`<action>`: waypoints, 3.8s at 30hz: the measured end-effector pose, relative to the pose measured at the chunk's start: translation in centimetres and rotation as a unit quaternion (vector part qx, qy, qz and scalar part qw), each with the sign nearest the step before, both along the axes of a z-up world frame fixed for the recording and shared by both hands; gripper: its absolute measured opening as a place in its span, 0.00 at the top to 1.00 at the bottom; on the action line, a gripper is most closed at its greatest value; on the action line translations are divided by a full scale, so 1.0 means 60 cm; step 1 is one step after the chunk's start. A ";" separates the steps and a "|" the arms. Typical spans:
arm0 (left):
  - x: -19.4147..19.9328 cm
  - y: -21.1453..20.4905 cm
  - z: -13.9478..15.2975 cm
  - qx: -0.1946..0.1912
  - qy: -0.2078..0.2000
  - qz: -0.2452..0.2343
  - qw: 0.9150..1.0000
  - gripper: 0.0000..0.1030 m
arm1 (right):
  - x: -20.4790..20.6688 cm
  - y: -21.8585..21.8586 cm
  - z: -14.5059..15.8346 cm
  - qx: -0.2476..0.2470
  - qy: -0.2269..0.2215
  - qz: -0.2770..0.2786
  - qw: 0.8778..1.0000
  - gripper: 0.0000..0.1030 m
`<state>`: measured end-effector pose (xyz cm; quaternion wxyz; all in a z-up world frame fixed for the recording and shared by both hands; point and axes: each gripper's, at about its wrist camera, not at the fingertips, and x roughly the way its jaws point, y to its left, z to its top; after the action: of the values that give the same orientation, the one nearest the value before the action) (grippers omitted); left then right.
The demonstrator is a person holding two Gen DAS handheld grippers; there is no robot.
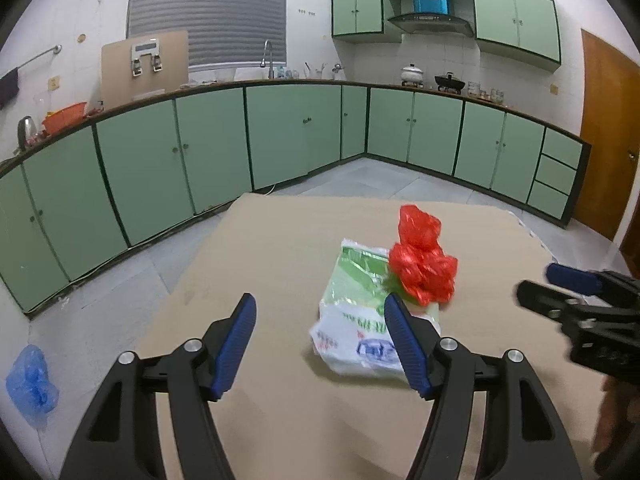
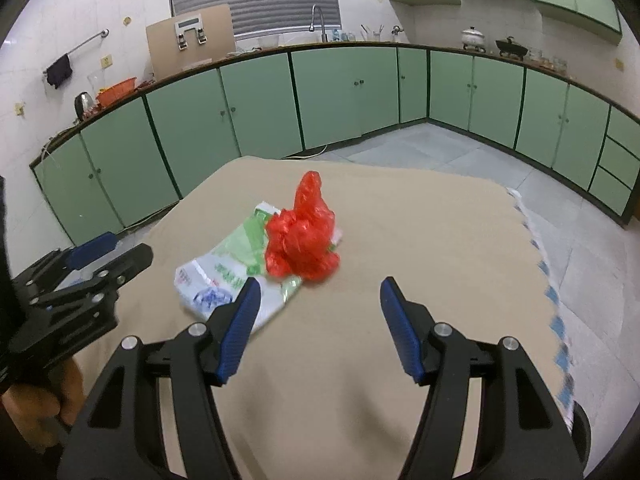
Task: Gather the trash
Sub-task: 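Return to the table and grasp the red plastic bag with the right tool, then grasp the green-and-white plastic bag with the left tool while the right tool holds the red bag, then carry the green-and-white bag and red bag over the black bin and release both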
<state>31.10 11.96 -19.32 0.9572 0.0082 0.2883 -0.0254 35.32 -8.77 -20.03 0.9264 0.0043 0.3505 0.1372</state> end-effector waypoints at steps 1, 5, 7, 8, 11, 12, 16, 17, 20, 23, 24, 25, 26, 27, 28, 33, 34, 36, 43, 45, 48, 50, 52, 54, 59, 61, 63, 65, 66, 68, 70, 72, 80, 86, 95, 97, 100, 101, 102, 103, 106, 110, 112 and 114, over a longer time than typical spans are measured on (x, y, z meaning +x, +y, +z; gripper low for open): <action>0.005 0.002 0.000 -0.001 0.000 -0.003 1.000 0.36 | 0.012 0.010 -0.005 -0.003 0.000 -0.003 1.000 0.41; 0.041 0.012 -0.010 -0.003 0.003 -0.011 1.000 0.36 | 0.053 0.030 -0.018 -0.011 0.005 -0.009 1.000 0.41; 0.056 0.018 -0.017 0.001 0.004 -0.011 1.000 0.37 | 0.074 0.038 -0.025 -0.011 0.013 -0.013 1.000 0.41; 0.061 0.019 -0.021 0.001 0.007 -0.013 1.000 0.37 | 0.084 0.042 -0.030 -0.011 0.017 -0.015 1.000 0.41; 0.067 0.019 -0.027 0.002 0.007 -0.018 1.000 0.37 | 0.105 0.051 -0.046 -0.013 0.026 -0.020 0.999 0.41; 0.068 0.019 -0.029 0.003 0.007 -0.020 1.000 0.37 | 0.112 0.054 -0.049 -0.013 0.028 -0.020 0.999 0.41; 0.069 0.021 -0.033 0.002 0.010 -0.021 1.000 0.37 | 0.135 0.070 -0.061 -0.018 0.035 -0.019 0.999 0.41; 0.070 0.023 -0.035 0.001 0.012 -0.020 1.000 0.37 | 0.139 0.073 -0.064 -0.021 0.036 -0.019 0.999 0.41; 0.075 0.028 -0.042 -0.004 0.018 -0.016 1.000 0.37 | 0.149 0.078 -0.077 -0.023 0.046 -0.016 0.999 0.49; 0.082 0.026 -0.048 -0.005 0.024 -0.014 1.000 0.39 | 0.151 0.081 -0.092 -0.024 0.063 -0.008 0.998 0.61; 0.086 0.026 -0.049 -0.007 0.028 -0.014 1.000 0.41 | 0.149 0.080 -0.092 -0.023 0.063 -0.005 0.998 0.66; 0.089 0.026 -0.051 -0.010 0.032 -0.015 0.999 0.46 | 0.146 0.080 -0.091 -0.023 0.062 0.000 0.998 0.71; 0.091 0.026 -0.052 -0.014 0.037 -0.018 0.999 0.49 | 0.145 0.079 -0.087 -0.023 0.060 0.002 0.998 0.75; 0.092 0.025 -0.052 -0.014 0.038 -0.017 0.999 0.49 | 0.141 0.078 -0.084 -0.024 0.055 0.004 0.998 0.76; 0.090 0.023 -0.051 -0.013 0.036 -0.017 0.999 0.49 | 0.136 0.076 -0.078 -0.023 0.050 0.007 0.998 0.78; 0.063 0.020 -0.042 -0.017 0.039 -0.015 0.999 0.49 | 0.113 0.053 -0.057 -0.001 0.033 0.003 0.999 0.79; 0.060 0.021 -0.044 -0.024 0.045 -0.015 0.999 0.48 | 0.107 0.046 -0.053 0.004 0.030 0.000 1.000 0.79; 0.047 0.018 -0.047 -0.025 0.052 -0.013 0.998 0.42 | 0.097 0.033 -0.048 0.012 0.027 -0.005 1.000 0.79; 0.032 -0.034 -0.072 -0.014 0.085 -0.023 0.996 0.30 | 0.062 -0.005 -0.045 0.008 0.019 -0.013 1.000 0.79; 0.040 -0.041 -0.080 -0.013 0.098 -0.015 0.995 0.30 | 0.054 -0.013 -0.039 0.010 0.015 -0.016 1.000 0.79; 0.061 -0.046 -0.101 -0.002 0.136 -0.006 0.991 0.65 | 0.039 -0.028 -0.033 0.011 0.011 -0.018 1.000 0.79; 0.061 -0.050 -0.103 0.001 0.135 -0.009 0.991 0.77 | 0.026 -0.039 -0.035 0.012 0.016 -0.020 1.000 0.79; 0.055 -0.054 -0.098 -0.003 0.130 -0.016 0.991 0.85 | 0.010 -0.049 -0.035 0.016 0.017 -0.025 0.999 0.79; 0.048 -0.059 -0.091 -0.001 0.117 -0.016 0.993 0.89 | -0.001 -0.052 -0.034 0.016 0.017 -0.027 0.999 0.79; 0.032 -0.070 -0.073 -0.005 0.103 -0.025 0.994 0.93 | -0.018 -0.059 -0.030 0.017 0.017 -0.029 0.999 0.80; 0.028 -0.070 -0.066 -0.009 0.098 -0.027 0.995 0.95 | -0.021 -0.061 -0.023 0.017 0.013 -0.028 0.999 0.80; 0.024 -0.068 -0.056 -0.011 0.091 -0.029 0.995 0.96 | -0.022 -0.063 -0.017 0.019 0.010 -0.029 0.999 0.80; 0.012 -0.070 -0.048 -0.012 0.084 -0.031 0.996 0.98 | -0.024 -0.065 -0.014 0.021 0.007 -0.030 0.999 0.80; 0.006 -0.072 -0.041 -0.012 0.079 -0.034 0.996 0.98 | -0.025 -0.066 -0.012 0.022 0.006 -0.030 0.999 0.80; -0.006 -0.080 -0.032 -0.006 0.071 -0.039 0.997 0.98 | -0.027 -0.069 -0.010 0.022 0.004 -0.031 0.999 0.80; -0.014 -0.088 -0.023 -0.003 0.064 -0.042 0.997 0.98 | -0.033 -0.074 -0.012 0.024 0.003 -0.032 0.999 0.80; -0.025 -0.092 -0.016 -0.006 0.059 -0.045 0.997 0.98 | -0.036 -0.077 -0.010 0.026 0.003 -0.034 0.999 0.80; -0.052 -0.109 0.012 -0.009 0.052 -0.047 0.998 0.99 | -0.062 -0.092 0.019 0.029 -0.010 -0.039 0.999 0.81; -0.079 -0.132 0.044 -0.006 0.041 -0.060 0.997 0.99 | -0.098 -0.120 0.047 0.032 -0.024 -0.047 0.998 0.81; -0.126 -0.200 0.091 -0.010 0.025 -0.088 0.996 0.99 | -0.175 -0.202 0.076 0.029 -0.039 -0.079 0.996 0.81; -0.138 -0.223 0.097 -0.010 0.023 -0.101 0.995 0.99 | -0.197 -0.231 0.081 0.029 -0.041 -0.089 0.995 0.81; -0.152 -0.265 0.100 -0.008 0.023 -0.122 0.992 0.99 | -0.225 -0.277 0.084 0.026 -0.043 -0.109 0.993 0.81; -0.155 -0.281 0.101 -0.008 0.024 -0.131 0.991 0.99 | -0.232 -0.289 0.085 0.024 -0.042 -0.114 0.992 0.81; -0.157 -0.298 0.101 -0.008 0.025 -0.140 0.990 0.99 | -0.243 -0.308 0.084 0.022 -0.041 -0.122 0.991 0.81; -0.157 -0.310 0.100 -0.008 0.026 -0.146 0.989 0.99 | -0.254 -0.327 0.084 0.019 -0.041 -0.130 0.990 0.81; -0.162 -0.360 0.097 -0.005 0.031 -0.174 0.984 0.99 | -0.286 -0.385 0.077 0.014 -0.036 -0.157 0.987 0.81; -0.170 -0.440 0.082 0.001 0.042 -0.214 0.976 0.99 | -0.328 -0.459 0.051 0.014 -0.019 -0.195 0.981 0.81; -0.175 -0.479 0.071 0.004 0.050 -0.233 0.971 0.99 | -0.345 -0.494 0.030 0.019 -0.004 -0.213 0.977 0.81; -0.180 -0.512 0.057 0.008 0.059 -0.247 0.967 0.99 | -0.358 -0.524 0.005 0.028 0.013 -0.231 0.972 0.81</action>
<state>20.33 -18.78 -15.90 0.9022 0.0850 0.3337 -0.2597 13.87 -40.21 -19.72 0.9280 0.1129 0.3480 -0.0712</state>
